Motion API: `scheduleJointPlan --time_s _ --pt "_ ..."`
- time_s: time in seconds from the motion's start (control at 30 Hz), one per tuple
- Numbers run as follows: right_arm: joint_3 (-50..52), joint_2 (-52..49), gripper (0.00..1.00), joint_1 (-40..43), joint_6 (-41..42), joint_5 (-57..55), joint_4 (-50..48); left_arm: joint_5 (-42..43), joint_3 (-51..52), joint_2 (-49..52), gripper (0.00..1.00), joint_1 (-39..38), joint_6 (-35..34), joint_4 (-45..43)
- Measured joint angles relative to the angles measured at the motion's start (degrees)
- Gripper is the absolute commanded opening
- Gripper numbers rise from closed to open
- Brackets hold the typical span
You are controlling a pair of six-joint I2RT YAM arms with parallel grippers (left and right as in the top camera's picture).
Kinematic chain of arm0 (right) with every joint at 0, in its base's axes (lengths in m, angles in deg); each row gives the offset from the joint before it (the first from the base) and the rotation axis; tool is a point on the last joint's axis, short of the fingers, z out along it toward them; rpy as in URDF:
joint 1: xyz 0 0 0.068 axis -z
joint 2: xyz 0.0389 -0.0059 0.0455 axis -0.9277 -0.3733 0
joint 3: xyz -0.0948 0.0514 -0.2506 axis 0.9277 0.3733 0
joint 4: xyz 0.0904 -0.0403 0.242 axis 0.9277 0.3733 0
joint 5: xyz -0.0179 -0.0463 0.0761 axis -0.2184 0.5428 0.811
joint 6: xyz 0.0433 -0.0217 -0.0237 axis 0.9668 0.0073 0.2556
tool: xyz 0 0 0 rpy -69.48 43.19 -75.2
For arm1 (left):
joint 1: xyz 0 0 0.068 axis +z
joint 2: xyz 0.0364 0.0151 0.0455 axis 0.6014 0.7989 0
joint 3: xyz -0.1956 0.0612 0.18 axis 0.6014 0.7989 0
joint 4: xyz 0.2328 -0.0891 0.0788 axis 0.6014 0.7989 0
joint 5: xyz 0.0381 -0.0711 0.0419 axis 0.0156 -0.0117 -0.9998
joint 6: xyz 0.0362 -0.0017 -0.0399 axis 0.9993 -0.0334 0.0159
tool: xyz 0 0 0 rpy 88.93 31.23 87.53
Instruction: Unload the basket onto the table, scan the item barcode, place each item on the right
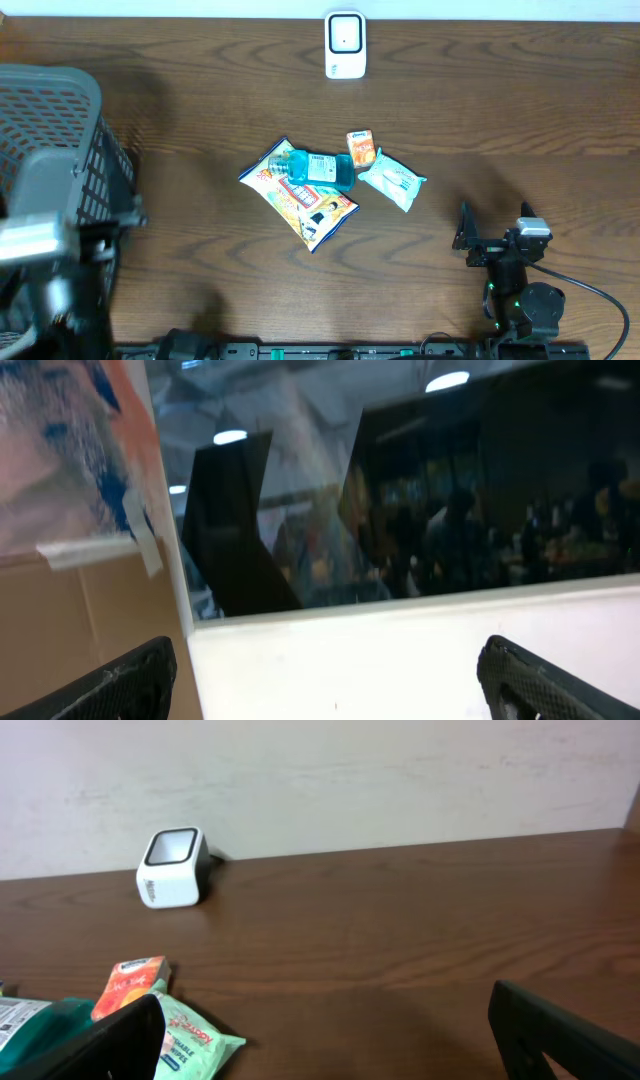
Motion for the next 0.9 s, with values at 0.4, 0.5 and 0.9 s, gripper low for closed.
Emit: scheduleJointPlan --time_s 0.4,0.5,0.9 --pt "0.0 0.0 0.99 0.0 0.0 0.0 0.0 5.4 0.0 -15.6 0.95 7.8 -8.2 3.5" --pt "0.0 0.0 0.99 0.0 0.0 0.0 0.0 6.8 0.0 -18.1 0.95 9.2 -9.8 4.5" --pt "0.0 0.0 0.99 0.0 0.0 0.0 0.0 8.3 0.0 -24.0 0.95 12.5 -11.1 5.4"
